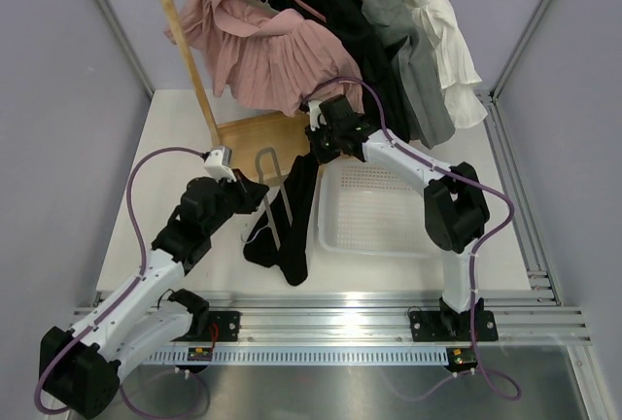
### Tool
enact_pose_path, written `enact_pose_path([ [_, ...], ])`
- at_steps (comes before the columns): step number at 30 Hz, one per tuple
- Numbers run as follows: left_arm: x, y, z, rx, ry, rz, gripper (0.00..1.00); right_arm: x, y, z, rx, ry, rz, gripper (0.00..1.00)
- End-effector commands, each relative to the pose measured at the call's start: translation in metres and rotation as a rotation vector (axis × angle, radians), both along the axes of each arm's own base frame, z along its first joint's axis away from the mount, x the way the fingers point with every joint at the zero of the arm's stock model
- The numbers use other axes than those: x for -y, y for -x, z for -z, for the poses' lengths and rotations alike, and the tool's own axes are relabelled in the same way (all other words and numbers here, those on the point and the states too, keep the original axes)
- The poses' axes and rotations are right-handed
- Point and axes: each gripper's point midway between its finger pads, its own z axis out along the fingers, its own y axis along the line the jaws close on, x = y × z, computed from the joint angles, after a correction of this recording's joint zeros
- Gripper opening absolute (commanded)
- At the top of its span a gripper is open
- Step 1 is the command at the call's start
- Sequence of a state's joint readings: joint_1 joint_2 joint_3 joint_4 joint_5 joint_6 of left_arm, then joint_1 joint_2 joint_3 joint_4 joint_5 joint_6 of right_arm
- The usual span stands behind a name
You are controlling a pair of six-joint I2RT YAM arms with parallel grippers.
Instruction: Remove the skirt from the hanger
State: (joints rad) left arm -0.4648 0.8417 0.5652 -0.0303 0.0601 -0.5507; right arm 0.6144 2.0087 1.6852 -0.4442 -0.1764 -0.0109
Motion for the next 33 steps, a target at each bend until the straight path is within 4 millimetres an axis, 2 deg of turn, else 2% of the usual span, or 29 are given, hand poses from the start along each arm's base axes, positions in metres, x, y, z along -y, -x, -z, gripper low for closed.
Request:
enact_pose_path([
  [1,-0.005,0.018,0.024,-0.076,-0.065,0.033,0.00,0.008,-0.035,-0.023,0.115,-0.027,0.047,0.00],
  [4,-0.014,0.010,0.013,-0.052,-0.060,-0.038,0.00,-0.005,-0.018,-0.025,0.071,-0.070,-0.050,0.00],
  [5,-0.020,0.008,0.015,-0.069,-0.081,-0.073,0.00,-0.010,-0.008,-0.024,0.053,-0.092,-0.105,0.00],
  [7,-0.028,-0.001,0.002,-0.050,-0.082,-0.135,0.00,-0.021,0.010,-0.031,0.042,-0.133,-0.209,0.00],
  [10,-0.039,-0.019,-0.017,-0.017,-0.031,-0.241,0.00,-0.045,0.059,-0.039,0.016,-0.200,-0.423,0.00],
  [11,-0.041,-0.023,-0.021,-0.019,-0.001,-0.270,0.00,-0.047,0.072,-0.040,0.025,-0.193,-0.471,0.00],
  [12,-0.042,-0.028,-0.020,-0.026,0.007,-0.286,0.00,-0.059,0.093,-0.039,0.028,-0.190,-0.533,0.00],
  [14,-0.045,-0.038,-0.034,-0.004,0.049,-0.313,0.00,-0.064,0.111,-0.028,0.043,-0.144,-0.582,0.00],
  [16,-0.047,-0.043,-0.040,-0.016,0.078,-0.318,0.00,-0.069,0.122,-0.022,0.039,-0.113,-0.595,0.00],
  [17,-0.056,-0.048,-0.051,-0.003,0.096,-0.343,0.00,-0.068,0.122,-0.013,0.015,-0.096,-0.589,0.00],
  [21,-0.079,-0.050,-0.074,0.014,0.108,-0.392,0.00,-0.057,0.124,0.007,0.010,-0.025,-0.617,0.00],
  [23,-0.087,-0.051,-0.079,0.017,0.122,-0.418,0.00,-0.055,0.139,0.015,0.002,-0.027,-0.690,0.00],
  [25,-0.087,-0.054,-0.079,0.011,0.161,-0.428,0.00,-0.054,0.151,0.011,0.040,-0.022,-0.748,0.00],
  [27,-0.083,-0.059,-0.068,-0.025,0.196,-0.430,0.00,-0.053,0.164,0.006,0.080,-0.021,-0.803,0.01],
  [28,-0.080,-0.062,-0.069,-0.025,0.214,-0.421,0.00,-0.052,0.166,0.002,0.092,-0.026,-0.818,0.12],
  [30,-0.076,-0.067,-0.064,-0.047,0.236,-0.421,0.00,-0.048,0.168,-0.008,0.139,-0.019,-0.843,0.21],
  [31,-0.076,-0.069,-0.065,-0.049,0.237,-0.425,0.00,-0.046,0.169,-0.013,0.160,-0.013,-0.860,0.35],
  [33,-0.080,-0.070,-0.068,-0.045,0.239,-0.441,0.00,-0.036,0.178,-0.018,0.198,0.013,-0.955,0.45],
])
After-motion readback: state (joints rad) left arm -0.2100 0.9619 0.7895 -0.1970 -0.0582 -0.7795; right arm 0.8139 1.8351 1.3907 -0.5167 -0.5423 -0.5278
